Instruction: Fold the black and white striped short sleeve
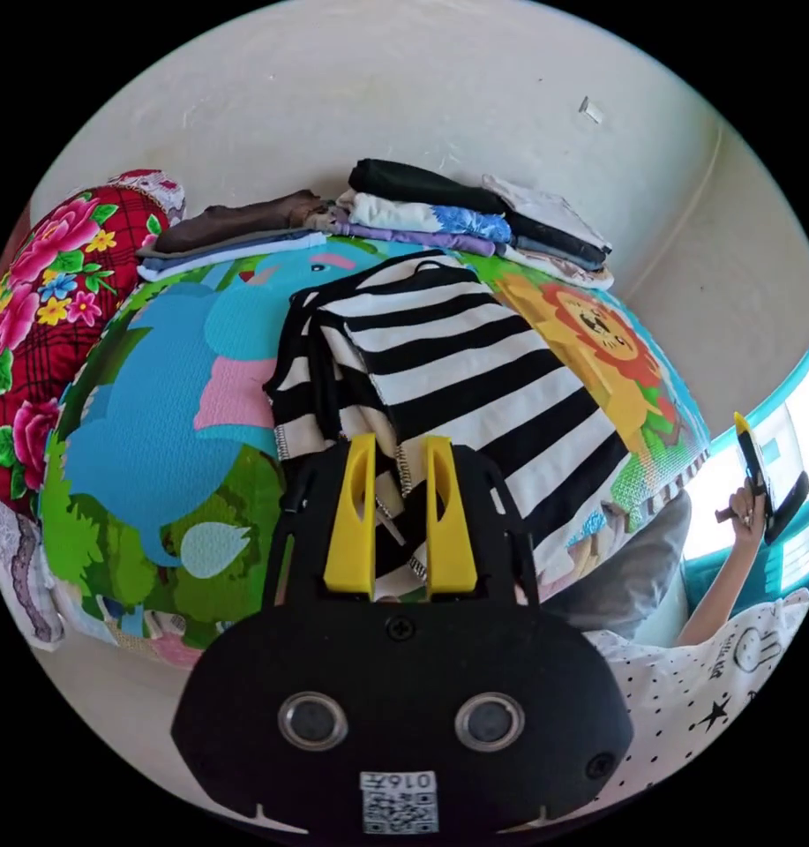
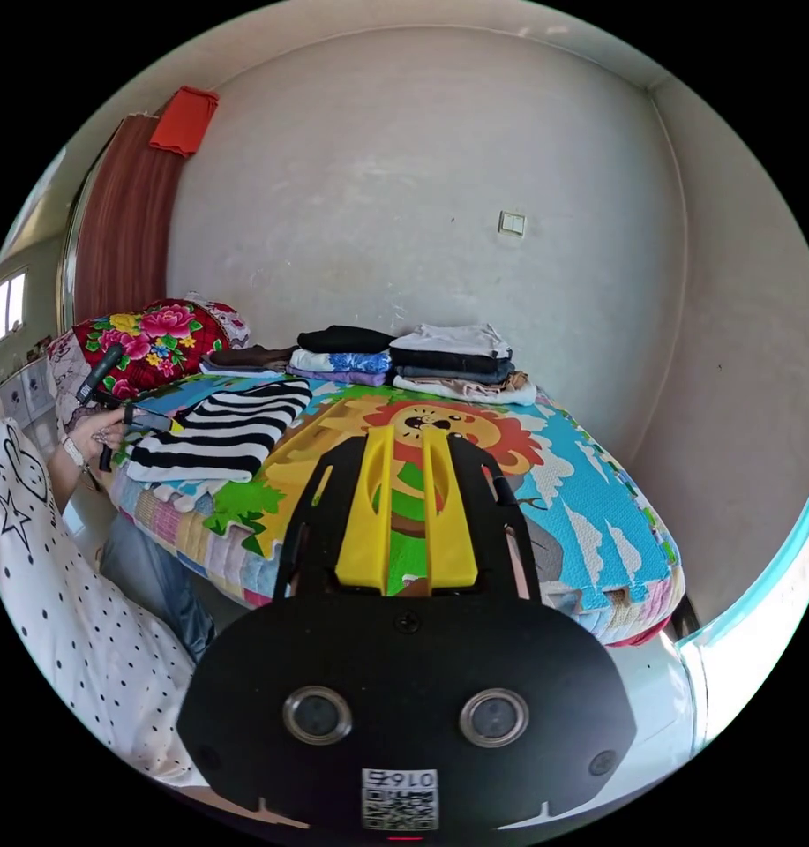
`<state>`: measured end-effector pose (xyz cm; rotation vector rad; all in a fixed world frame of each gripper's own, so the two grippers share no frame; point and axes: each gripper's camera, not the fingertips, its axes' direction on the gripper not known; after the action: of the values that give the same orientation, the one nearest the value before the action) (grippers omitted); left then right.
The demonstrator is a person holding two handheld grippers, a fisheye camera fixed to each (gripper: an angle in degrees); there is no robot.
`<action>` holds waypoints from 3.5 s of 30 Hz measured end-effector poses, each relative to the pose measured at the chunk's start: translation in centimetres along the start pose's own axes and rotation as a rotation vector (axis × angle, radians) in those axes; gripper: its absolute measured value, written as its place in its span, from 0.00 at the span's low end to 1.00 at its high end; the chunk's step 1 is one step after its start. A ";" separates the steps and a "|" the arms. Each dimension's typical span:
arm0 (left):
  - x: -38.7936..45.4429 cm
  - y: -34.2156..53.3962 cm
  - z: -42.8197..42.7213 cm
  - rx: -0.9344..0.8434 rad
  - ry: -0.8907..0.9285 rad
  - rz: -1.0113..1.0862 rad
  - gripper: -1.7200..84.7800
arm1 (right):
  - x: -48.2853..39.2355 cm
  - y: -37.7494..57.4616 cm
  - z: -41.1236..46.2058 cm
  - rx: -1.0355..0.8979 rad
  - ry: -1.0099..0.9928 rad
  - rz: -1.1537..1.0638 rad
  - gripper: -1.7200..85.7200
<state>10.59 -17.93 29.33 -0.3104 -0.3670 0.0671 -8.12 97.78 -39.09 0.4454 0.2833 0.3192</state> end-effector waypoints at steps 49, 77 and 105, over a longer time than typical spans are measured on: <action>9.4 12.8 -16.5 0.200 0.066 0.130 0.12 | -22.0 -11.9 19.4 -0.079 -0.988 -0.510 0.13; 3.9 23.5 -36.1 0.301 -0.138 0.009 0.01 | -4.2 -15.1 20.7 -0.244 -0.329 -0.166 0.02; 11.3 2.9 -53.5 0.866 -0.465 0.271 0.01 | 2.9 -22.0 0.1 0.480 0.209 -0.083 0.02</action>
<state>40.46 -29.08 -15.15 0.5276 -0.7139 0.5535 -0.23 79.96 -49.77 0.8722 0.5861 0.2144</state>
